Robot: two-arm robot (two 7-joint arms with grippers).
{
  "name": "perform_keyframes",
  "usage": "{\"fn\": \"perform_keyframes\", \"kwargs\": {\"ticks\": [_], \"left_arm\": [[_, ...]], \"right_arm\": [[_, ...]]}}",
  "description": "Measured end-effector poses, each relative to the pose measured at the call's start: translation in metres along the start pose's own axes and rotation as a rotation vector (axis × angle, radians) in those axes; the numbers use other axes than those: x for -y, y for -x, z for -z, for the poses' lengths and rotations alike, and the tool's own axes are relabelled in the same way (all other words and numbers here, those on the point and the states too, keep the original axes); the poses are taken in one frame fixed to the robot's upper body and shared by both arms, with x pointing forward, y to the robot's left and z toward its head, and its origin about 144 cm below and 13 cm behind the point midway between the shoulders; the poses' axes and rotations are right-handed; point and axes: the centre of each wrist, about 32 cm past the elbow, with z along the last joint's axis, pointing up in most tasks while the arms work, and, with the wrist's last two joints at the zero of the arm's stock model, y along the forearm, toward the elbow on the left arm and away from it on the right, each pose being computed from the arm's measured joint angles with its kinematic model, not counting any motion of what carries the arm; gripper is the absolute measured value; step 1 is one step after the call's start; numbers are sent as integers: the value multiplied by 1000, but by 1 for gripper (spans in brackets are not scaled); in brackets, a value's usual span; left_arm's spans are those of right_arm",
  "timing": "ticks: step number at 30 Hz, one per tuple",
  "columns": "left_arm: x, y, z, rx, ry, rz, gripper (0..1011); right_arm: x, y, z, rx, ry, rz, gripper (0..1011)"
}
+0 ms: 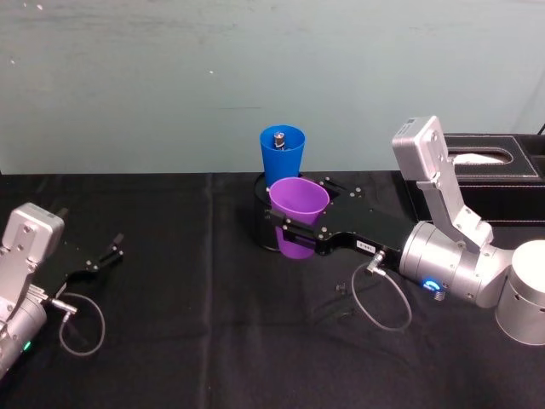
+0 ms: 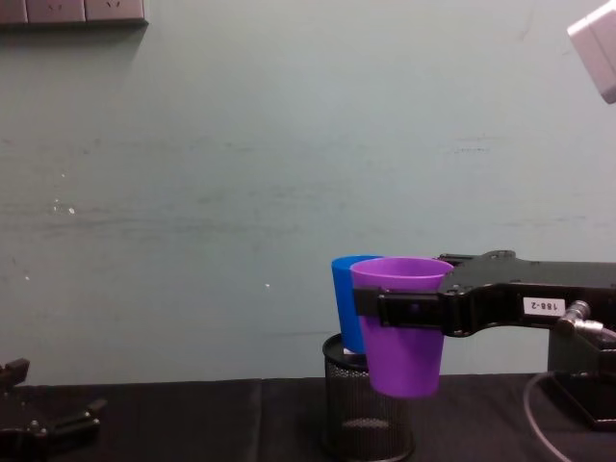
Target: Pick up one cup with a gripper and tap it against the other cup.
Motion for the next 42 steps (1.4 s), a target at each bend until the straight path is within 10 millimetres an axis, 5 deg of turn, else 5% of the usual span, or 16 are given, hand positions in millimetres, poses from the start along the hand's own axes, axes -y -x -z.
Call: {"fn": "perform_keyframes", "kwargs": {"ticks": [42], "left_arm": [[0, 0, 0, 0, 0, 0, 1000]], "right_arm": [[0, 0, 0, 0, 0, 0, 733]]}}
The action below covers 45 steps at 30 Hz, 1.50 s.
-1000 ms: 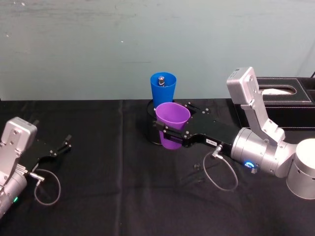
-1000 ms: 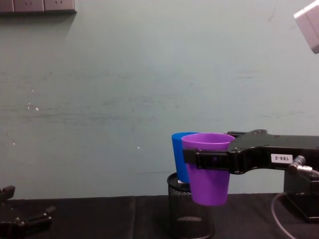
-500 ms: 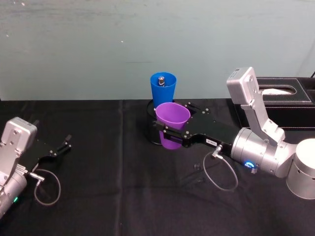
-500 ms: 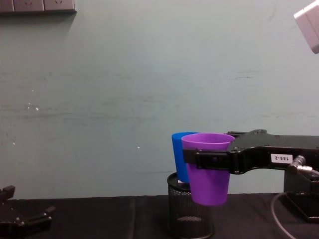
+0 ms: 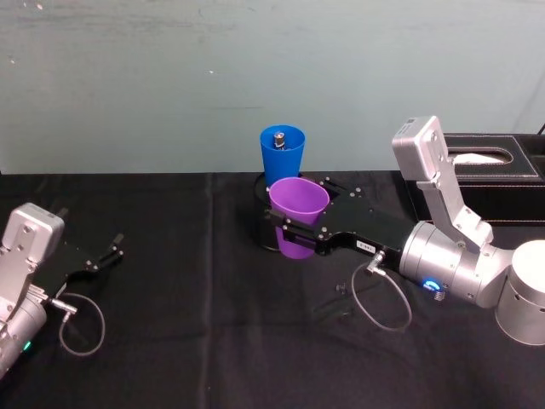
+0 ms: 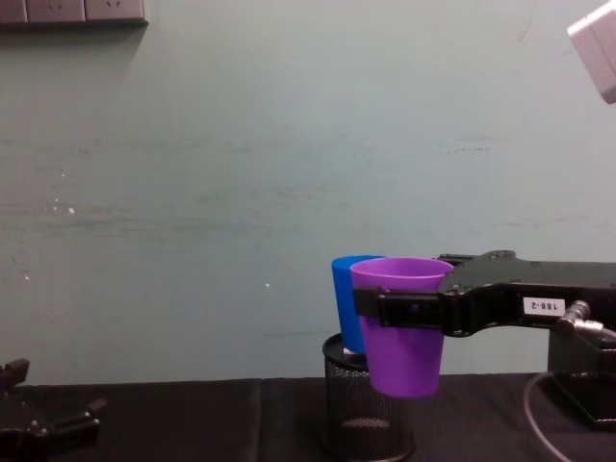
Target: Pick up one cup with a gripper and tap it against the other cup.
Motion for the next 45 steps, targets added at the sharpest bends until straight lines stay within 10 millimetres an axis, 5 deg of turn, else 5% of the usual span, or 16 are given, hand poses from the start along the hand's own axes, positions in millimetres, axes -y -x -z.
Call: {"fn": "perform_keyframes", "kwargs": {"ticks": [9, 30, 45], "left_arm": [[0, 0, 0, 0, 0, 0, 1000], [0, 0, 0, 0, 0, 0, 1000], [0, 0, 0, 0, 0, 0, 1000]], "right_arm": [[-2, 1, 0, -3, 2, 0, 733], [-47, -20, 3, -7, 13, 101, 732], [-61, -32, 0, -1, 13, 139, 732]]}}
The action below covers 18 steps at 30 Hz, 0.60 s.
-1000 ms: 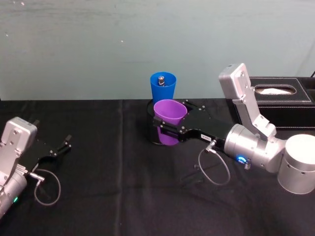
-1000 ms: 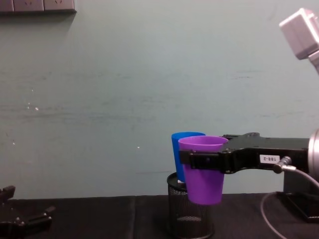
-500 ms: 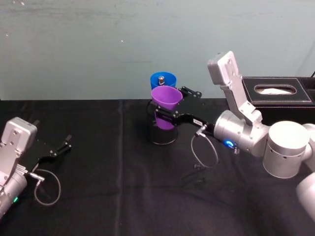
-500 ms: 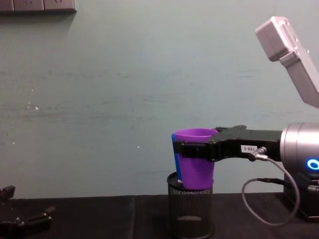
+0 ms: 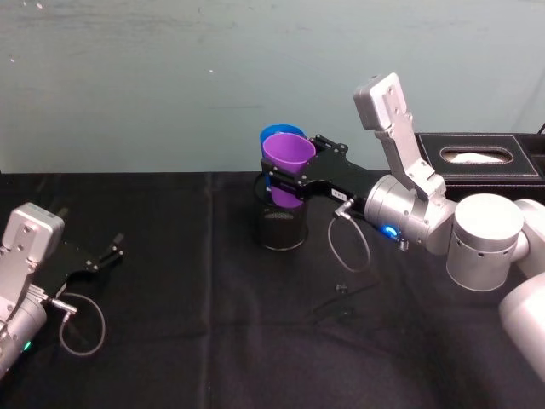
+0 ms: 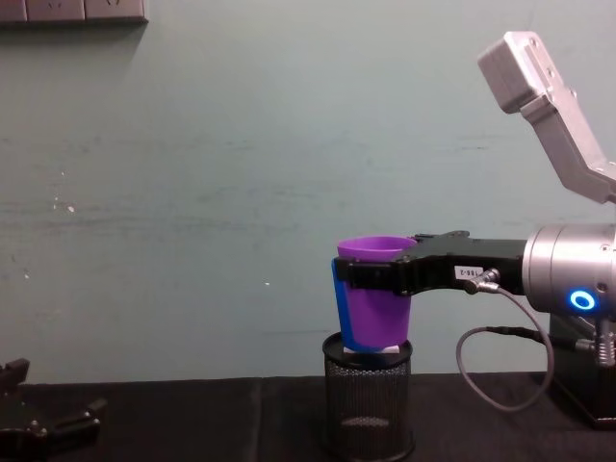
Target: Pick up one cup with a gripper and tap it against the other cup.
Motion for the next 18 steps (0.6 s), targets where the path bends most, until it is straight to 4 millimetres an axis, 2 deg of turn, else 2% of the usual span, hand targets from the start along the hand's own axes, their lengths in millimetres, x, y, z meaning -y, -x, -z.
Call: {"fn": "perform_keyframes", "kwargs": {"ticks": [18], "left_arm": [[0, 0, 0, 0, 0, 0, 1000]], "right_arm": [[-10, -8, -4, 7, -3, 22, 732]]}}
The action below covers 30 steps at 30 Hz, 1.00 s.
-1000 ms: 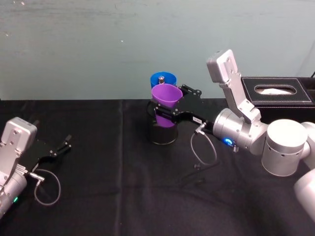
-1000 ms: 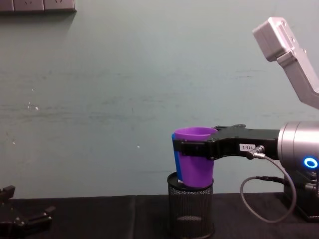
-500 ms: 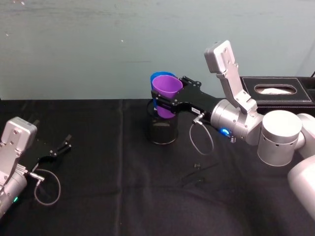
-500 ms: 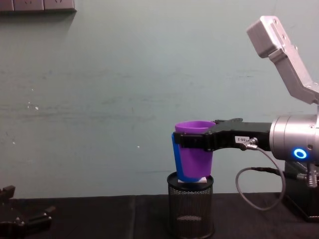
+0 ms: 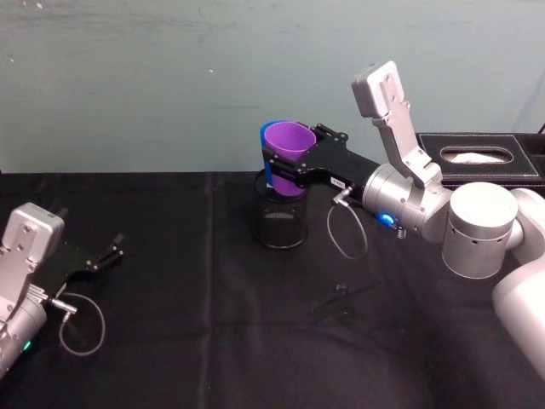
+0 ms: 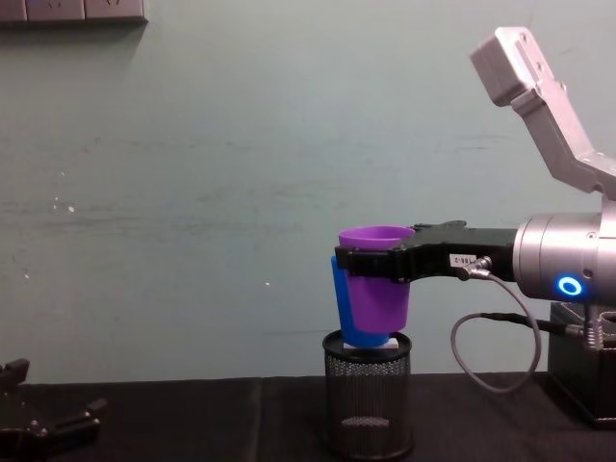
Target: Pick up one cup with a gripper and tap it against the other cup.
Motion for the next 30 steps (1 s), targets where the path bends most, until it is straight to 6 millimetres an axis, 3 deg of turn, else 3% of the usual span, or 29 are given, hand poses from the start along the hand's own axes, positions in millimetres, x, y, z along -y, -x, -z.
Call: {"fn": "perform_keyframes", "kwargs": {"ticks": [30], "left_arm": [[0, 0, 0, 0, 0, 0, 1000]], "right_arm": [[-11, -8, -7, -1, -8, 14, 732]]}}
